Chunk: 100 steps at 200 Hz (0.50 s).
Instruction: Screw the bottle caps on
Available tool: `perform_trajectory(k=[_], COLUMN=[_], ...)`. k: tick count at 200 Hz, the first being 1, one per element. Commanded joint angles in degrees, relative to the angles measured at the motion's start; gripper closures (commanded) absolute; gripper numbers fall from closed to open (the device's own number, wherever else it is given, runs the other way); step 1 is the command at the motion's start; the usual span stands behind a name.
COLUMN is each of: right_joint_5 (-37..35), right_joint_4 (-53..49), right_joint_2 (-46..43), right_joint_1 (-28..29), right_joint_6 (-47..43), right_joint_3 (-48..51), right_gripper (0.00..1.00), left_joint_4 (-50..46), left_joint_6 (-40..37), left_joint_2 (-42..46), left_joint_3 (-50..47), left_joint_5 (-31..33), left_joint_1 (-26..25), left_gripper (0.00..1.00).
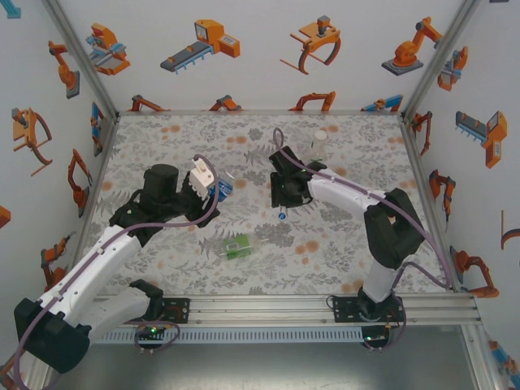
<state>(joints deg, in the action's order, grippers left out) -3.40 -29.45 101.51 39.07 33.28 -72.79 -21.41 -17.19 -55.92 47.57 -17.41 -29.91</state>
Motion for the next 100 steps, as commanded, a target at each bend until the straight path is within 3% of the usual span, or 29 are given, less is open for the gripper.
perform_trajectory(k=[1,100], right_joint_5=[-4.8,-3.6], right_joint_4=[-4.3,-2.5], right_joint_2=[2.8,7.2], right_joint_1=[1.1,2.2], right_joint_6=[-2.7,0.5], right_joint_3=[-1.7,-1.1], right_gripper=[0.54,0.56], left_joint_4=[0.1,-0.1], left_joint_6=[-0.6,-0.6], left_joint_2=[-0.1,0.2], left_joint_3=[1.6,1.6], left_joint_5=[-1.2,-1.0], left_joint_1=[0.3,0.3], left_gripper=[1.00,1.00])
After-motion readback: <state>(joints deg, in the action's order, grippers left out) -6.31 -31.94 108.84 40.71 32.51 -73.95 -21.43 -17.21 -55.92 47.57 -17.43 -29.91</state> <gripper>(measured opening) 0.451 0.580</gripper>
